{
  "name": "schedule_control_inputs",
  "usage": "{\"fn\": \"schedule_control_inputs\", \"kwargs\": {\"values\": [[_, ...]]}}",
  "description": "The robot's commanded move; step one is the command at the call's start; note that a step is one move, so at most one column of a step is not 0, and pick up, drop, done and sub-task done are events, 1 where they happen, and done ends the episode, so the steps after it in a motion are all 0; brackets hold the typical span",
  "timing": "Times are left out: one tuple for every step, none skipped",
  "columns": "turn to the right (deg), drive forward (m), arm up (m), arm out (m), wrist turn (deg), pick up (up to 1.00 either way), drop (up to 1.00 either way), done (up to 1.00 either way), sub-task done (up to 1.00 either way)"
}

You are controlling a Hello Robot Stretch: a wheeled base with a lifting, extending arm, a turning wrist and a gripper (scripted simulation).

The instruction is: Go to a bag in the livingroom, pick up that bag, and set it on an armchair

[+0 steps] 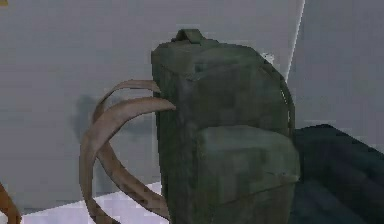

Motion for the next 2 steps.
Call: {"fn": "schedule_control_inputs", "kwargs": {"values": [[0.0,0.50,0.00,0.00,0.0,0.00,0.00,0.00,0.00],[-45.0,0.00,0.00,0.00,0.0,0.00,0.00,0.00,0.00]]}}
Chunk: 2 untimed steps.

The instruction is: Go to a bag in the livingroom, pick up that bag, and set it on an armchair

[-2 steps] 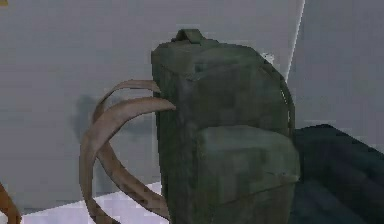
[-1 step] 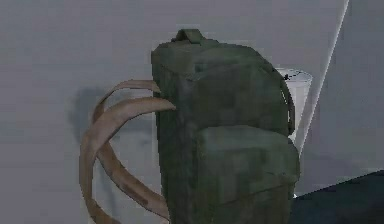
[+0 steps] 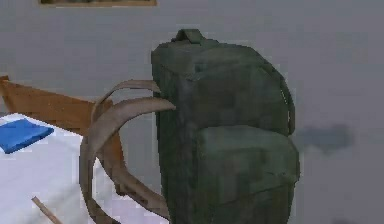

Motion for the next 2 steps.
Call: {"fn": "schedule_control_inputs", "kwargs": {"values": [[-45.0,0.00,0.00,0.00,0.0,0.00,0.00,0.00,0.00],[-36.0,0.00,0.00,0.00,0.0,0.00,0.00,0.00,0.00]]}}
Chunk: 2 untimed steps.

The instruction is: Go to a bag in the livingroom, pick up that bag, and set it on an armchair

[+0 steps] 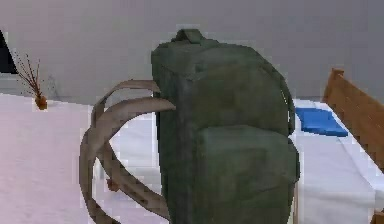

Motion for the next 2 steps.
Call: {"fn": "schedule_control_inputs", "kwargs": {"values": [[45.0,0.00,0.00,0.00,0.0,0.00,0.00,0.00,0.00],[45.0,0.00,0.00,0.00,0.0,0.00,0.00,0.00,0.00]]}}
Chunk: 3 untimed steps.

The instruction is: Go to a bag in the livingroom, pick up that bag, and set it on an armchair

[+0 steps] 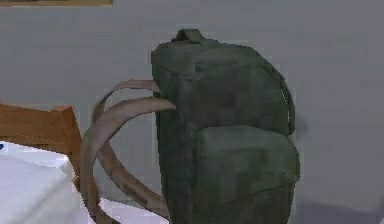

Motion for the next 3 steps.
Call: {"fn": "schedule_control_inputs", "kwargs": {"values": [[24.0,0.00,0.00,0.00,0.0,0.00,0.00,0.00,0.00],[3.0,0.00,0.00,0.00,0.0,0.00,0.00,0.00,0.00],[0.0,0.00,0.00,0.32,0.0,0.00,0.00,0.00,0.00]]}}
